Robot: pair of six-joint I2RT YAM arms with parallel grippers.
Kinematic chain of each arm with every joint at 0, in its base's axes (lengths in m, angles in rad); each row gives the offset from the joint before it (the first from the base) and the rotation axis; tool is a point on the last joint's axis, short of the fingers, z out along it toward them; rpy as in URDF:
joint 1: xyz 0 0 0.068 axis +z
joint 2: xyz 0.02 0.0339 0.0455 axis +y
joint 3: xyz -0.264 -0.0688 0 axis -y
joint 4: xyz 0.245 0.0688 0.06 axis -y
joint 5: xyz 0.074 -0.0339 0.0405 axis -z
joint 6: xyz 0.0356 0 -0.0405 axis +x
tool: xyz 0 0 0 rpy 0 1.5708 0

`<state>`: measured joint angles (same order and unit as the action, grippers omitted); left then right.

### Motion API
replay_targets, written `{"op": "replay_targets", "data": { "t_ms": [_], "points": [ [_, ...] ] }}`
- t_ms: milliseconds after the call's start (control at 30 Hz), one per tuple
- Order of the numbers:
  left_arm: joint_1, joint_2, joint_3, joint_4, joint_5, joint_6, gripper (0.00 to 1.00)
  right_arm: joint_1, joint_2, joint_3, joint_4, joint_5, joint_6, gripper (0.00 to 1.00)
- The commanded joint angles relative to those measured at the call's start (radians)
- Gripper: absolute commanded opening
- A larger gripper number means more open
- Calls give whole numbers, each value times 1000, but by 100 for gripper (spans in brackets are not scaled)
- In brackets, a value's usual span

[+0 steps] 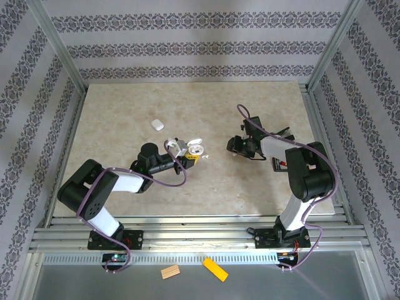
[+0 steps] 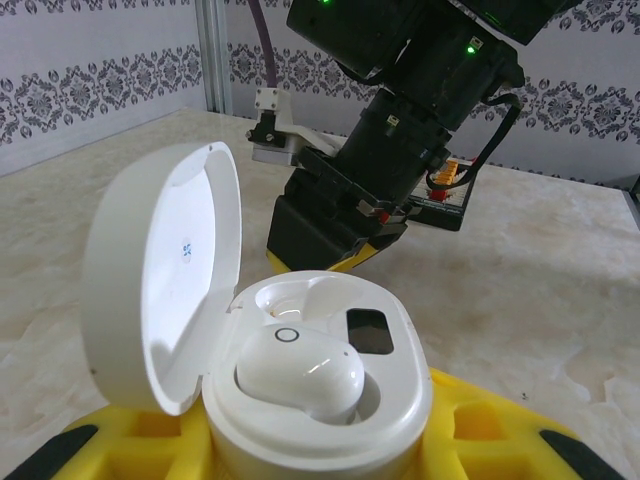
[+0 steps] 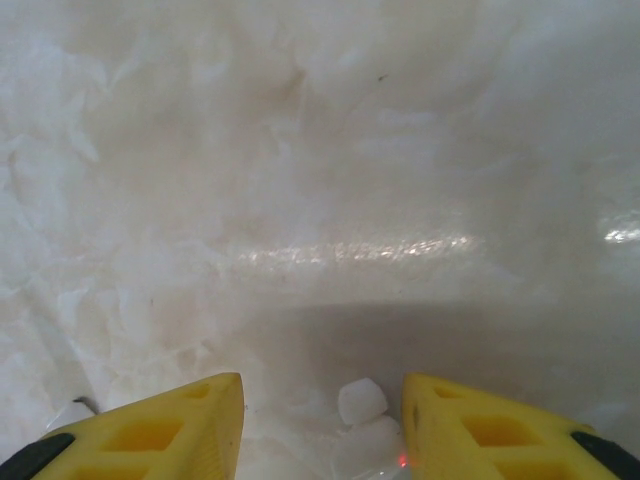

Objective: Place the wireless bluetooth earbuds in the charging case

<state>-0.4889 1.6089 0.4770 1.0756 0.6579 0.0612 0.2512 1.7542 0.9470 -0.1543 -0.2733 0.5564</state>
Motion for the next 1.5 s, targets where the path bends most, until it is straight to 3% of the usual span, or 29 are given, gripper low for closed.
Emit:
{"op": "replay_targets", "data": {
  "t_ms": [0,500,667,800,967,1100,1233,1467],
  "points": [
    [13,-23,-13,-9,20,23,29,4,-18,-17,12,-37,-29,45],
    [12,-21,-17,9,20,13,29,43,-170,-107,-17,-43,-67,44],
    [21,-27,-33,9,-1,16,29,81,-225,-49,-158,123,-192,46],
    [66,-42,-64,45,-9,-12,28,161,-220,42,-289,363,-394,48],
    [106,-90,-93,17,-25,-7,29,283,-155,87,-299,637,-746,48],
    [113,-135,-114,-20,-53,12,28,313,-33,206,-415,773,-817,40],
    [113,-166,-136,-42,-69,21,29,324,101,363,-621,794,-776,41],
    [116,-205,-132,-117,-81,46,28,350,204,439,-684,786,-762,41]
  ]
}}
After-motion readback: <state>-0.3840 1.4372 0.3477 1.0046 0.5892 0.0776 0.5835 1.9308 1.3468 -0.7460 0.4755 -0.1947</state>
